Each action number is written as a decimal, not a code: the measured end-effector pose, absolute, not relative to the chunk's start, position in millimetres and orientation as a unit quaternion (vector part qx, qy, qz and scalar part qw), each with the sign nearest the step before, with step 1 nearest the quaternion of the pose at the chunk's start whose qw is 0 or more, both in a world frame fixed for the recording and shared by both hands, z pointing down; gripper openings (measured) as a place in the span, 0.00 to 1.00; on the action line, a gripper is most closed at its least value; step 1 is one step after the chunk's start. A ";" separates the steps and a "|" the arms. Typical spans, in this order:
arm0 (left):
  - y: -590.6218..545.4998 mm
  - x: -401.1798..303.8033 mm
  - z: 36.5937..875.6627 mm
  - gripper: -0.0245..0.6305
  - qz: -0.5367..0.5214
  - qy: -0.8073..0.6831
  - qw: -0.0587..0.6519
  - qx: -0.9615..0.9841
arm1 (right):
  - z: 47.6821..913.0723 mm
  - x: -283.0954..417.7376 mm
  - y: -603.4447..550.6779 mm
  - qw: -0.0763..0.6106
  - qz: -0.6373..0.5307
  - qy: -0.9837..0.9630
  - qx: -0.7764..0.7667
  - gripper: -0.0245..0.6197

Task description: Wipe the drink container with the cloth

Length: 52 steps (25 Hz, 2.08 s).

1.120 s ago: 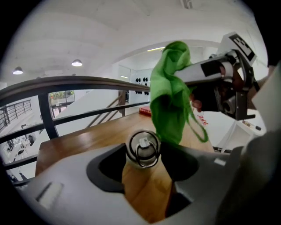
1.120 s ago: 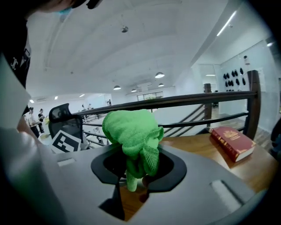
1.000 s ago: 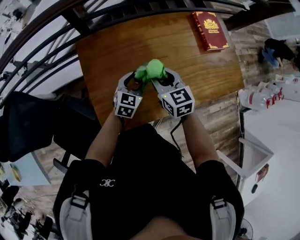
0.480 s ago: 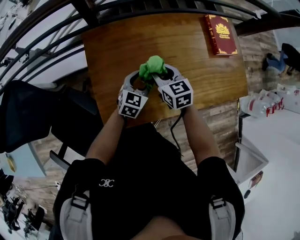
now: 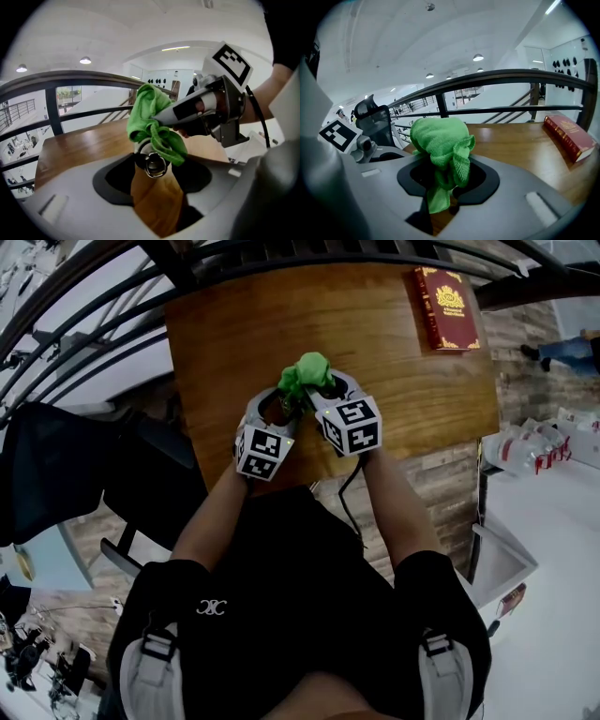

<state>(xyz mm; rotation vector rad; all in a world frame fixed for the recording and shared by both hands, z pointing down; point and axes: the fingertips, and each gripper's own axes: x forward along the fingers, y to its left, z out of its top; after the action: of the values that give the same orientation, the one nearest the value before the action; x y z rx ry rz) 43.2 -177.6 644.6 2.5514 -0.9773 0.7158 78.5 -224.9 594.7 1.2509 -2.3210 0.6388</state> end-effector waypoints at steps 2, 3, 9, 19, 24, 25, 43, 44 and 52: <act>-177.6 43.7 644.2 0.49 0.250 -0.342 0.160 0.892 | 596.5 85.8 -229.0 0.215 0.228 -0.829 0.464 0.21; -177.8 43.6 644.1 0.49 0.251 -0.342 0.160 0.891 | 598.3 91.0 -231.6 0.215 0.232 -0.823 0.472 0.21; -178.0 44.5 645.2 0.49 0.256 -0.341 0.159 0.890 | 621.6 127.2 -240.8 0.214 0.276 -0.786 0.510 0.21; -180.9 40.8 643.9 0.49 0.249 -0.345 0.194 0.884 | 662.1 165.7 -241.9 0.198 0.342 -0.721 0.569 0.21; -178.6 40.8 646.1 0.49 0.254 -0.346 0.202 0.880 | 686.4 167.2 -222.2 0.212 0.374 -0.704 0.565 0.21; -178.3 40.3 647.1 0.49 0.255 -0.347 0.204 0.879 | 688.0 165.2 -218.0 0.213 0.378 -0.704 0.562 0.21; -183.5 35.1 649.9 0.49 0.234 -0.364 0.243 0.868 | 663.1 107.3 -164.2 0.179 0.389 -0.749 0.506 0.21; -183.6 35.4 649.4 0.49 0.235 -0.365 0.243 0.868 | 659.0 106.3 -164.0 0.177 0.385 -0.752 0.505 0.21; -176.7 42.4 646.5 0.46 0.243 -0.355 0.228 0.874 | 625.0 104.2 -174.8 0.151 0.351 -0.774 0.505 0.21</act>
<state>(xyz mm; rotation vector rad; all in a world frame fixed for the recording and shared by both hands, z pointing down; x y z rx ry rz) 42.4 -176.7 646.5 2.4064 -0.9766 0.6704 104.2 -174.8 625.0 1.4499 -2.2231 1.0076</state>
